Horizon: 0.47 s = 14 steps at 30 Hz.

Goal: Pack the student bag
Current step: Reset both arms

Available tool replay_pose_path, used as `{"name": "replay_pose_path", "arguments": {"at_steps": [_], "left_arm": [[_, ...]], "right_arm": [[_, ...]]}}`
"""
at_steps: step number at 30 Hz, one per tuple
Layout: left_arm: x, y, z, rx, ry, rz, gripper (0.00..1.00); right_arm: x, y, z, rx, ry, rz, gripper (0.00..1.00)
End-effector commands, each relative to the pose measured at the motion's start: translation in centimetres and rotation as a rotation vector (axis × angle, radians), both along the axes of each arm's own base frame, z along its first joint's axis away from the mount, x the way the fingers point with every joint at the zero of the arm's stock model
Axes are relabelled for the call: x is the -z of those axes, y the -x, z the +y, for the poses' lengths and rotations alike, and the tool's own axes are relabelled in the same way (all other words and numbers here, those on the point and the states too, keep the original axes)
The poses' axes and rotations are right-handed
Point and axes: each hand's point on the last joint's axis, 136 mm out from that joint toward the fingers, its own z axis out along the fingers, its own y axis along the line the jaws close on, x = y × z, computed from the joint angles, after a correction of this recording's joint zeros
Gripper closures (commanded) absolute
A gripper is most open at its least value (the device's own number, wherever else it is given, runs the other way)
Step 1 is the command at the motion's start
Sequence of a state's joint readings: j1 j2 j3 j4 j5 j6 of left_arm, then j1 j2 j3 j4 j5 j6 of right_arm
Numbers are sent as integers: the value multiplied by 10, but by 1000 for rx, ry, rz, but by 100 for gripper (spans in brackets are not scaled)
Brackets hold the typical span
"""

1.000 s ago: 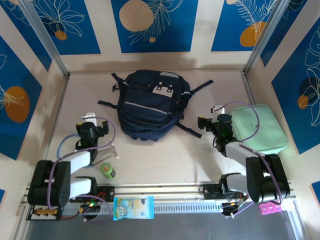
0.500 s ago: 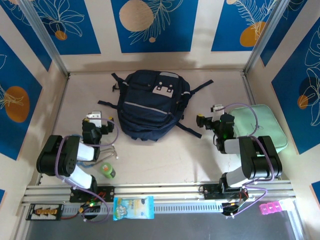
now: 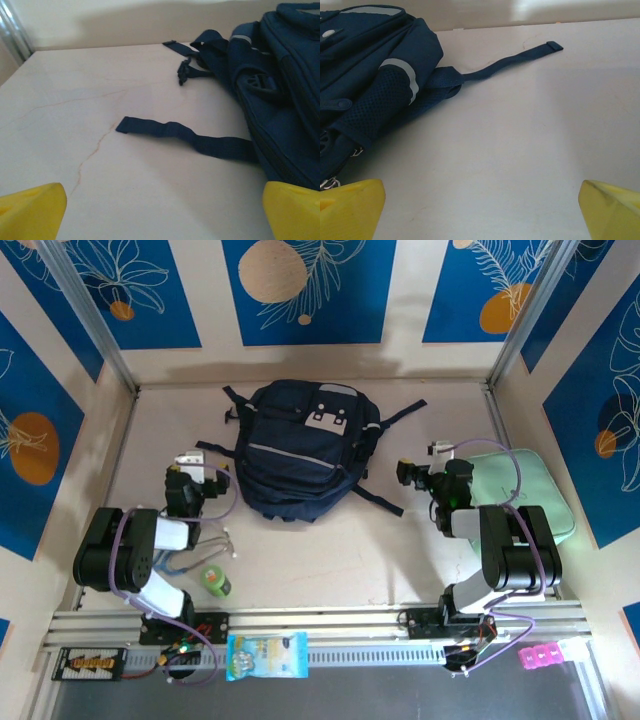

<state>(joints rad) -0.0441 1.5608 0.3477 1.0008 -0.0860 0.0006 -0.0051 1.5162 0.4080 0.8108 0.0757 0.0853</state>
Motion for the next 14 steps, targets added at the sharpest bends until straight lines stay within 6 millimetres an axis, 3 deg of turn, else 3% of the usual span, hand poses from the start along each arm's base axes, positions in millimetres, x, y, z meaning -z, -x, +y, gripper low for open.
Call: {"name": "replay_pose_path", "arguments": {"at_steps": [1, 14], "left_arm": [[4, -1, -12, 73, -11, 29, 0], [6, -3, -9, 38, -28, 40, 0]], "right_arm": [[1, -2, 3, -13, -18, 11, 1], [0, -2, 4, -14, -15, 8, 1]]}}
